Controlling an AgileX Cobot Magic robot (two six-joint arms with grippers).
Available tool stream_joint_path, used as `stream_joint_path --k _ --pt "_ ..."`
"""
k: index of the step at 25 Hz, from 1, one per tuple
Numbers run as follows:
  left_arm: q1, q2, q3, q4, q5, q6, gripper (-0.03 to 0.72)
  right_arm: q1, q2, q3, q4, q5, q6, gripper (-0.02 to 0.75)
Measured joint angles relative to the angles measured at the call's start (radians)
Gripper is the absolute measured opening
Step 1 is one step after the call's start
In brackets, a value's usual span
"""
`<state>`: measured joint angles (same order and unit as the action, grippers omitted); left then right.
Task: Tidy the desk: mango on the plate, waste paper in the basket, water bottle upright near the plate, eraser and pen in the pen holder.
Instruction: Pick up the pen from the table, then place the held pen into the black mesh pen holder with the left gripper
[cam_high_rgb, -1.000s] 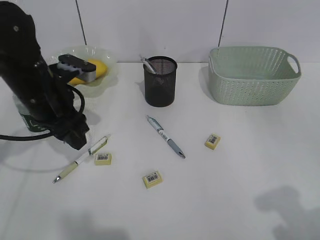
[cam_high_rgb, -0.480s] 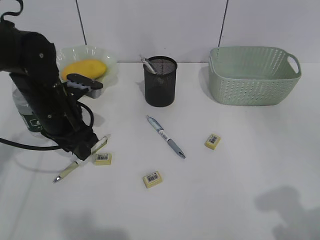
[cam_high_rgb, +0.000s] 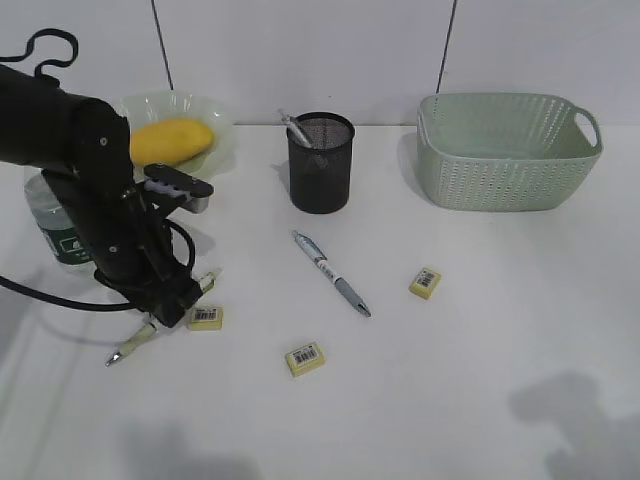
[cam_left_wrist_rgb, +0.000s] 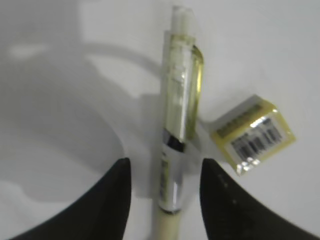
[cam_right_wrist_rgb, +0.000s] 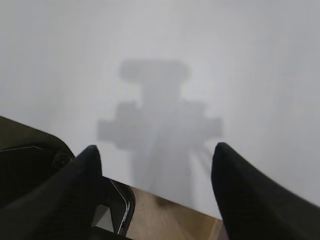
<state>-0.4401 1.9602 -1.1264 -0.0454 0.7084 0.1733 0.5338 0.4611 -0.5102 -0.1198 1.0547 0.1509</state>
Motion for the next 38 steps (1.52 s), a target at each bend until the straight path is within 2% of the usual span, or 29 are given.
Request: stream_joint_path --k 6,18,23,31,38 --pt "0.0 0.0 0.0 0.033 -0.042 -0.001 0.24 0.0 0.0 0.0 0.0 0.0 0.0 0.543" --pt "0.0 0.028 -0.012 0.033 -0.029 -0.029 0.221 0.0 0.0 0.0 0.0 -0.001 0.0 0.541" --pt "0.0 0.028 -0.013 0.045 -0.014 -0.046 0.103 0.0 0.0 0.0 0.0 -0.001 0.0 0.541" --pt "0.0 -0.001 -0.009 0.024 0.044 -0.046 0.103 0.0 0.0 0.0 0.0 -0.001 0.0 0.543" --pt "0.0 -0.179 -0.004 -0.014 0.034 -0.047 0.103 0.0 0.0 0.0 0.0 -0.001 0.0 0.541"
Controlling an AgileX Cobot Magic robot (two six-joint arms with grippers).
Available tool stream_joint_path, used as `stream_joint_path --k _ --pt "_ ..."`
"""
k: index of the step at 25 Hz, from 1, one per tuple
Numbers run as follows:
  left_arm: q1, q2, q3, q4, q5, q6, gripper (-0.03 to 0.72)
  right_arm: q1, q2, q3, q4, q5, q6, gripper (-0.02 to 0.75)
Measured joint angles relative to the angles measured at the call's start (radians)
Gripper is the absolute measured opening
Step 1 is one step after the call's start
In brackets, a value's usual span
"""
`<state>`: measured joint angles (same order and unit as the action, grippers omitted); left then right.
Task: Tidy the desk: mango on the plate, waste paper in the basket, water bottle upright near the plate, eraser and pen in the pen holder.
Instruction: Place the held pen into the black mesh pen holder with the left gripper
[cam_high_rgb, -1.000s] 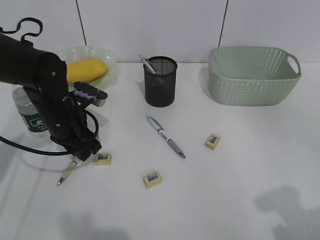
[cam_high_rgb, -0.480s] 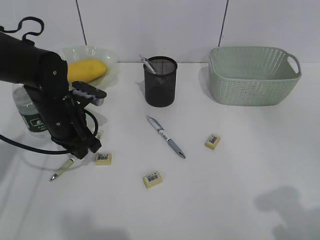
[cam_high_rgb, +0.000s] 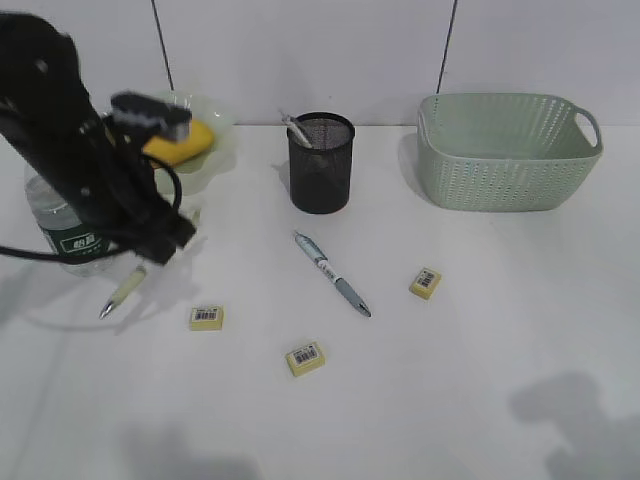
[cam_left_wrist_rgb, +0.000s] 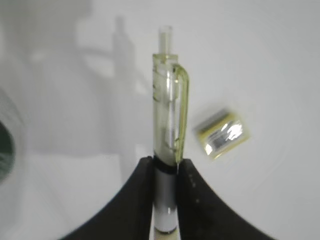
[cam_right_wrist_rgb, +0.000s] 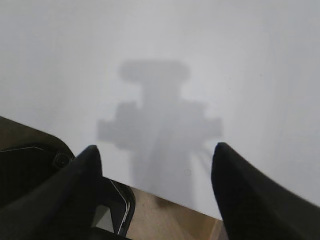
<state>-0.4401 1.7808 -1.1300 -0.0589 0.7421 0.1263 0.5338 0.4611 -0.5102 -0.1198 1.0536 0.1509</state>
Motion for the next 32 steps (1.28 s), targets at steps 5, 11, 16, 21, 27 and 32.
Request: stream_joint_path --k 5,11,16,21,27,32 --pt "0.0 -0.11 0.0 -0.055 -0.124 -0.002 0.103 0.0 0.0 0.0 0.0 0.0 0.0 0.541" --pt "0.0 -0.14 0.001 -0.164 -0.342 -0.002 0.103 0.0 0.0 0.0 0.0 0.0 0.0 0.541" --pt "0.0 -0.14 0.001 -0.301 -0.539 -0.003 0.103 0.0 0.0 0.001 0.0 0.0 0.0 0.542" --pt "-0.021 -0.14 0.001 -0.368 -0.731 -0.003 0.103 0.0 0.0 0.001 0.0 0.0 0.0 0.542" --pt "-0.108 -0.088 0.001 -0.329 -1.007 -0.003 0.103 0.0 0.0 0.001 0.0 0.0 0.0 0.541" --pt "-0.157 -0.001 0.001 -0.319 -1.21 -0.018 0.103 0.0 0.0 0.001 0.0 0.0 0.0 0.541"
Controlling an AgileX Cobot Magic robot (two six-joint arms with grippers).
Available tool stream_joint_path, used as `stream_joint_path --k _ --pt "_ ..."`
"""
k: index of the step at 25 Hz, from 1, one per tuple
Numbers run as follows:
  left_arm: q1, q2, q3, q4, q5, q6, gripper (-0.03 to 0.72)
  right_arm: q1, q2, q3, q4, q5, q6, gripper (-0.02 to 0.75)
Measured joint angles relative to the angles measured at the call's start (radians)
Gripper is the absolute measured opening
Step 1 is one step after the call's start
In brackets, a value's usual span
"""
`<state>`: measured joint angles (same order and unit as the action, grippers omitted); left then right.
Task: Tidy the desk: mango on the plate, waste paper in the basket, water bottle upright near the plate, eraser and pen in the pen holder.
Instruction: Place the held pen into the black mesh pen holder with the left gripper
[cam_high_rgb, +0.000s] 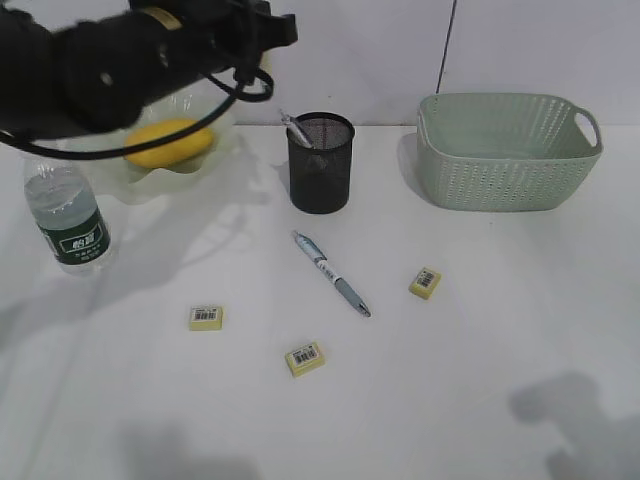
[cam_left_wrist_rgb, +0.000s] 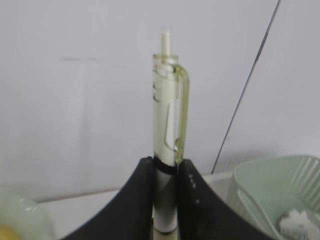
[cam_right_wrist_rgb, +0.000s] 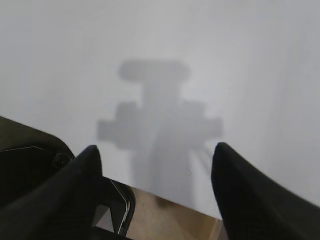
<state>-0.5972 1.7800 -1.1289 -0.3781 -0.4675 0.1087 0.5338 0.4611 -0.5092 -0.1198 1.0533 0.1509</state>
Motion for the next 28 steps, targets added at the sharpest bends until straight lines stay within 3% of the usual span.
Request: stream_joint_path --k 5,8,15,26,28 --pt "-0.013 0.081 -0.005 0.099 -0.162 -0.152 0.103 0.0 0.0 0.0 0.0 0.0 0.0 0.541" --pt "-0.013 0.147 -0.062 0.164 -0.171 -0.214 0.103 0.0 0.0 0.0 0.0 0.0 0.0 0.543" --pt "-0.016 0.286 -0.211 0.244 -0.178 -0.232 0.103 0.0 0.0 0.0 0.0 0.0 0.0 0.543" --pt "-0.016 0.394 -0.222 0.254 -0.131 -0.193 0.105 0.0 0.0 0.0 0.0 0.0 0.001 0.541" --pt "-0.016 0.398 -0.222 0.255 -0.122 -0.175 0.141 0.0 0.0 0.0 0.0 0.0 0.001 0.541"
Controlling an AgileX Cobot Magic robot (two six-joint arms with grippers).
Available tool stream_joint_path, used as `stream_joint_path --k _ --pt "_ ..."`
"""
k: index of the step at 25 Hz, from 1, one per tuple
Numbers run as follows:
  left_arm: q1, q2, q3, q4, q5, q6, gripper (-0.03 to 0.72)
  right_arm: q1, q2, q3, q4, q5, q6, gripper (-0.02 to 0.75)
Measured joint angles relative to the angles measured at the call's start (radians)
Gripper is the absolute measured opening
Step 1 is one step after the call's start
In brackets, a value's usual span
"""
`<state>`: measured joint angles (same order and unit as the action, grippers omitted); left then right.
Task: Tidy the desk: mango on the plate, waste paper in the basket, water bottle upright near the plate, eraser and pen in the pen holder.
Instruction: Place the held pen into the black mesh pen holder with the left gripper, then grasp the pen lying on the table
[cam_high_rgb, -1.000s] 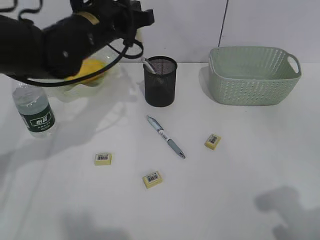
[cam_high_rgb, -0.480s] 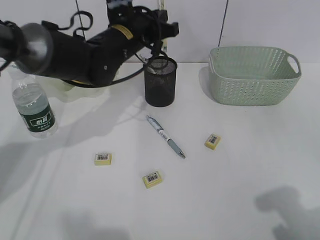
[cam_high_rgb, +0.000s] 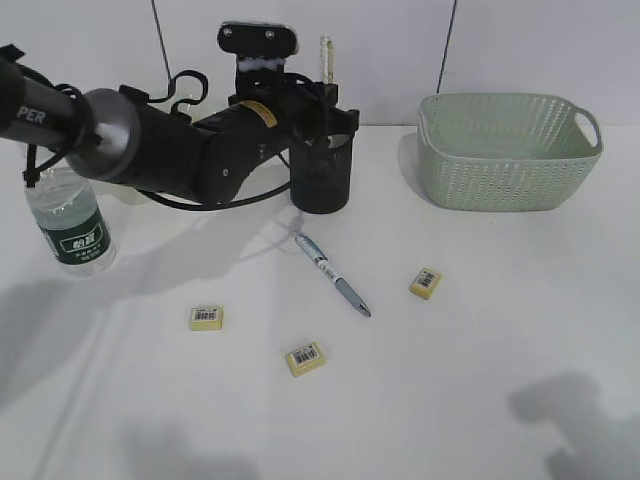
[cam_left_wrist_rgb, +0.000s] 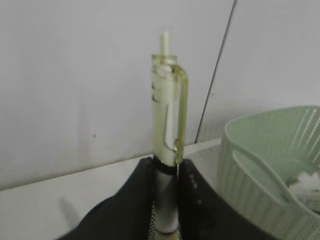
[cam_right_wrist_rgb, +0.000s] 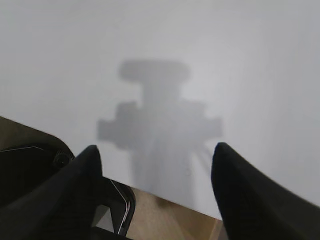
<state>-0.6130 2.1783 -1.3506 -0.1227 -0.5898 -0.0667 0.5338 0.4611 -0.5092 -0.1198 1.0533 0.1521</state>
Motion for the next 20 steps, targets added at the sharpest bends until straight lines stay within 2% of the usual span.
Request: stream_joint_path --k 5,8,14,17,20 --pt "0.0 0.0 0.0 0.002 -0.005 0.018 0.396 0.0 0.0 0.0 0.0 0.0 0.0 0.541" --pt "0.0 -0.001 -0.001 0.002 -0.037 0.026 0.485 0.0 0.0 0.0 0.0 0.0 0.0 0.543" --pt "0.0 -0.062 -0.001 0.031 -0.003 0.033 0.516 0.0 0.0 0.0 0.0 0.0 0.0 0.543" --pt "0.0 -0.144 -0.001 0.053 0.124 0.034 0.516 0.0 0.0 0.0 0.0 0.0 0.0 0.543" --pt "0.0 -0.239 -0.002 0.063 0.346 0.034 0.516 0.0 0.0 0.0 0.0 0.0 0.0 0.541"
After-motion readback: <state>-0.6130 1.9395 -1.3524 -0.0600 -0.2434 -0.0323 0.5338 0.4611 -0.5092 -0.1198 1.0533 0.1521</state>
